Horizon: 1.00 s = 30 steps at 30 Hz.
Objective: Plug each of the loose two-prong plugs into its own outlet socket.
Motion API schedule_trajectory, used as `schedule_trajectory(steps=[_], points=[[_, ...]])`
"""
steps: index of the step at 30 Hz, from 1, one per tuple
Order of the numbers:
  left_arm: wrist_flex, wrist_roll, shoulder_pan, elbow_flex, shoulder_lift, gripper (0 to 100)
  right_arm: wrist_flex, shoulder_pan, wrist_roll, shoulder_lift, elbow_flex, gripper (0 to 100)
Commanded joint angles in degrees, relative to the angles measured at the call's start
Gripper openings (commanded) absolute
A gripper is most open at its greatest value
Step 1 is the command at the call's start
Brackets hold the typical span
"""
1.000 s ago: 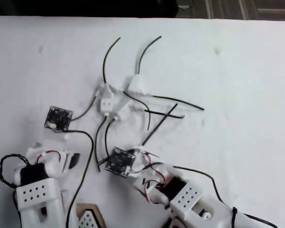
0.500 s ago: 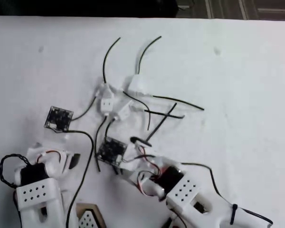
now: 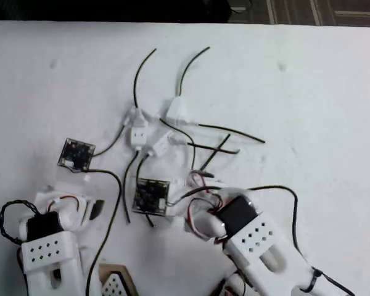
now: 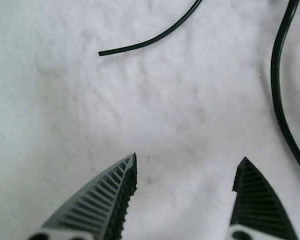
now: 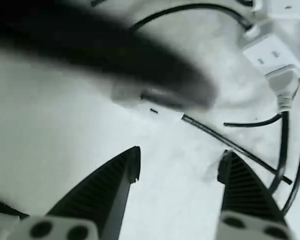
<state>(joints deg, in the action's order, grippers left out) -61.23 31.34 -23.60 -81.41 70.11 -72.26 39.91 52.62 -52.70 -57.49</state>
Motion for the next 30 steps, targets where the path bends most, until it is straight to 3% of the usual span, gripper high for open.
schedule_trajectory(steps=[1,6,15,21,23,30], points=[[1.1,0.5,-0.4,0.3,0.7,31,0.0,-1.5,5.2,0.2,-3.3,28.9],[1.1,0.5,-0.4,0.2,0.7,31,9.4,-1.5,5.3,0.7,-8.3,42.2],[1.1,0.5,-0.4,0.2,0.7,31,25.5,1.8,5.3,21.5,-7.5,42.6],[1.1,0.5,-0.4,0.1,0.7,31,27.3,2.0,5.2,34.0,-2.2,41.5],[1.1,0.5,-0.4,0.1,0.7,31,28.4,2.0,5.2,37.1,-1.1,35.6],[1.1,0.5,-0.4,0.1,0.7,31,38.3,2.0,5.1,41.2,-1.1,1.0]])
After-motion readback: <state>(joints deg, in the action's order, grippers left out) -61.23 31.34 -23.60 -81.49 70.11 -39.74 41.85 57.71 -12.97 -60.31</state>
